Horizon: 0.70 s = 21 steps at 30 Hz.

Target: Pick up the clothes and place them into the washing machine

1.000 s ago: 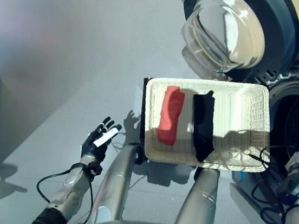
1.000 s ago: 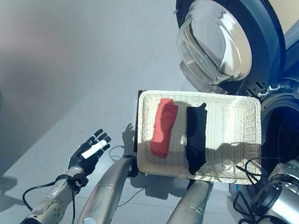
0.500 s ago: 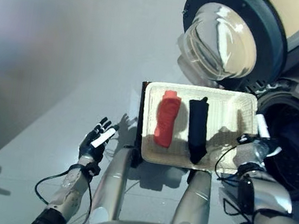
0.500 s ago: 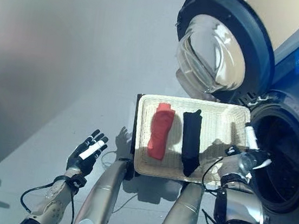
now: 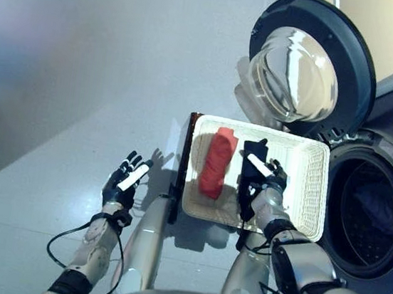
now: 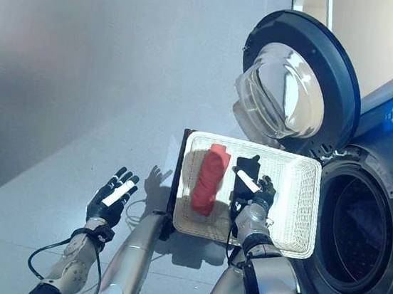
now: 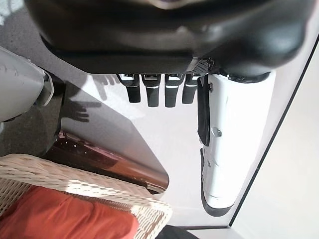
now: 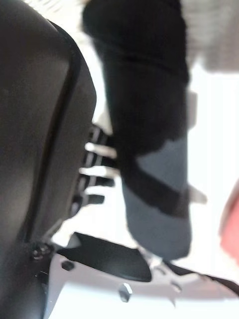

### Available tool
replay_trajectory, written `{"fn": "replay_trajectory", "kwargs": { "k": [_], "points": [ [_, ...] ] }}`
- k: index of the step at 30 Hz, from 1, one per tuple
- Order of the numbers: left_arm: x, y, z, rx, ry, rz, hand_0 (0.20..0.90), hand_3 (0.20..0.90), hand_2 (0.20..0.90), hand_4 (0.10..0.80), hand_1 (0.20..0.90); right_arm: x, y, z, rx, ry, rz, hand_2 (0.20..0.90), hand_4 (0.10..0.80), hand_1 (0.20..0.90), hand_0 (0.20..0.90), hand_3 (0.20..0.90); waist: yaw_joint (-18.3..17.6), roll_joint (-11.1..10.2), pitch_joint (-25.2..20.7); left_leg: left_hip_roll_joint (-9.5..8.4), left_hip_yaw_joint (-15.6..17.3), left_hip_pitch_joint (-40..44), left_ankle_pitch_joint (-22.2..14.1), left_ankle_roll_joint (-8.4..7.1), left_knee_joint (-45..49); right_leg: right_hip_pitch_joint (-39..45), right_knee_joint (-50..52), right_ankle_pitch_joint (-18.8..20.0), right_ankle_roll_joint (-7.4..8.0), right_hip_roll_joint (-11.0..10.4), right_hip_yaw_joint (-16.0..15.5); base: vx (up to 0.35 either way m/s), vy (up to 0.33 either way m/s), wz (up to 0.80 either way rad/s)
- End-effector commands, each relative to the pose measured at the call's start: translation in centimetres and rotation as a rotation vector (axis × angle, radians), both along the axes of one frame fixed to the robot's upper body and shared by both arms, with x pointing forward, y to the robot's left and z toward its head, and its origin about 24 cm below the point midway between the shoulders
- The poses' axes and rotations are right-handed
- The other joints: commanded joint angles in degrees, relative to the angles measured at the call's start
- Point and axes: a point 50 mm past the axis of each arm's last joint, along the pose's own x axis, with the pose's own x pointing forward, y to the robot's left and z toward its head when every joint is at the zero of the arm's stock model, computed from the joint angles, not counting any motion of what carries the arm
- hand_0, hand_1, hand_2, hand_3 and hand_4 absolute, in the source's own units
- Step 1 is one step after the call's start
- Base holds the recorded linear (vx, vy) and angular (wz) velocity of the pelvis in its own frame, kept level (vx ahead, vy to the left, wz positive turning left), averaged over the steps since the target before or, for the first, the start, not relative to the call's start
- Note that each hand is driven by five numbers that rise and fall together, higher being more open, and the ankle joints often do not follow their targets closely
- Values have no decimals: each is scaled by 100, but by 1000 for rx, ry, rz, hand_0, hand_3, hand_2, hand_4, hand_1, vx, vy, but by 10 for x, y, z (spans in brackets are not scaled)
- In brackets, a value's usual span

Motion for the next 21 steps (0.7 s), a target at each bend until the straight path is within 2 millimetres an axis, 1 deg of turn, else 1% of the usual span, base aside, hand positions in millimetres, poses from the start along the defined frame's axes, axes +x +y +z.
{"fn": "replay_trajectory", "kwargs": {
  "k": [1,4,5,8,9,11,14,17,18,20,21],
  "points": [
    [10,19,31,77,-171,12,900,900,900,800,900,1,-26,10,-166,45,-1,900,800,900,900,900,271,0,-47,317,-203,40,55,-664,-140,479,-472,477,-108,-195,128,36,-11,13],
    [12,19,32,89,-172,-1,900,900,900,800,900,-7,-30,1,-261,160,51,900,800,900,900,900,364,2,-39,264,-225,24,64,-660,-150,545,-504,480,-94,-224,64,28,-2,16],
    [12,19,32,89,-172,-1,900,900,900,800,900,-7,-30,1,-261,160,51,900,800,900,900,900,364,2,-39,264,-225,24,64,-660,-150,545,-504,480,-94,-224,64,23,2,10],
    [13,18,32,92,-174,-14,900,900,900,800,900,-14,-29,-8,-384,274,161,900,800,900,900,900,424,2,-23,244,-226,9,80,-648,-160,598,-549,498,-87,-245,14,15,-3,5],
    [14,18,33,95,-173,-19,900,900,900,800,900,-17,-30,-10,-454,326,211,900,800,900,900,900,434,-4,-24,236,-237,0,84,-645,-165,612,-567,502,-82,-242,-1,28,-8,10],
    [14,18,33,97,-174,-23,900,900,900,800,900,-23,-29,-16,-483,377,258,900,800,900,900,900,451,-18,-40,230,-245,-6,83,-639,-171,634,-586,505,-76,-249,-37,17,-10,2],
    [16,17,35,94,-180,-30,900,900,900,800,900,-30,-27,-24,-457,428,282,900,800,900,900,900,499,-3,-63,208,-257,-70,79,-634,-155,615,-575,493,-72,-270,-71,20,-25,7],
    [16,15,37,93,-188,-44,900,900,900,800,900,-34,-29,-27,-449,452,280,900,800,900,900,900,550,29,-55,179,-276,-124,76,-624,-131,582,-547,480,-73,-287,-83,3,-6,2],
    [16,14,40,91,-201,-56,900,900,900,800,900,-37,-30,-29,-440,477,280,900,800,900,900,900,596,72,-45,152,-280,-181,75,-610,-116,533,-518,475,-70,-307,-88,0,0,0],
    [15,11,45,83,-221,-77,900,900,900,800,900,-43,-40,-30,-412,523,244,900,800,900,900,900,723,192,-19,77,-262,-270,61,-565,-84,457,-454,468,-50,-359,-92,13,23,14],
    [15,11,46,82,-229,-85,900,900,900,800,900,-48,-46,-32,-403,553,228,796,725,796,796,796,771,232,-21,58,-283,-288,-194,-578,72,450,-318,271,-7,-382,-76,-22,20,17]
  ]
}}
